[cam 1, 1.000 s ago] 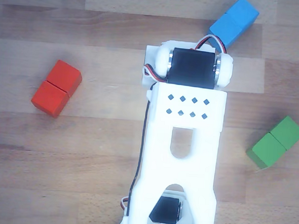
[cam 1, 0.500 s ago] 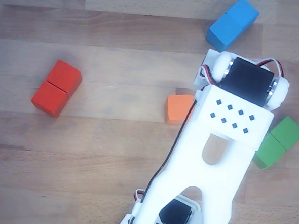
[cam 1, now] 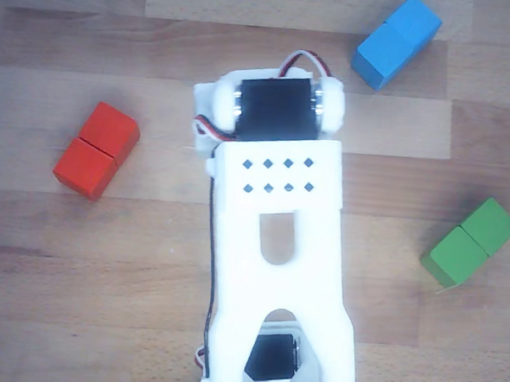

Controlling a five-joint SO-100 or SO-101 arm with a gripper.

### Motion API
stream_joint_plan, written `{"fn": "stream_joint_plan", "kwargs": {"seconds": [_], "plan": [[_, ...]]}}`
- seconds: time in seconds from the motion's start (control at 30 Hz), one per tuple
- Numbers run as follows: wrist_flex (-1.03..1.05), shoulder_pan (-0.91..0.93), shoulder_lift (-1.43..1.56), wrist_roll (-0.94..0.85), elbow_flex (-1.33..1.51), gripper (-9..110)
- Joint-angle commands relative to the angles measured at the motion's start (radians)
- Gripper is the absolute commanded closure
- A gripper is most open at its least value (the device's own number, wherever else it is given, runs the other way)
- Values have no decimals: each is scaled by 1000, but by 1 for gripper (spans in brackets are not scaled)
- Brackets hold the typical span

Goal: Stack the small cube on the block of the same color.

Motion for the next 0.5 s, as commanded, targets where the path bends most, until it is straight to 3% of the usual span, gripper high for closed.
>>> {"fn": "stream_joint_plan", "kwargs": {"seconds": [0.0,0.33,0.47], "plan": [[5,-21,14,0,-92,101],[-12,426,6,0,-92,101],[-12,463,5,0,-92,101]]}}
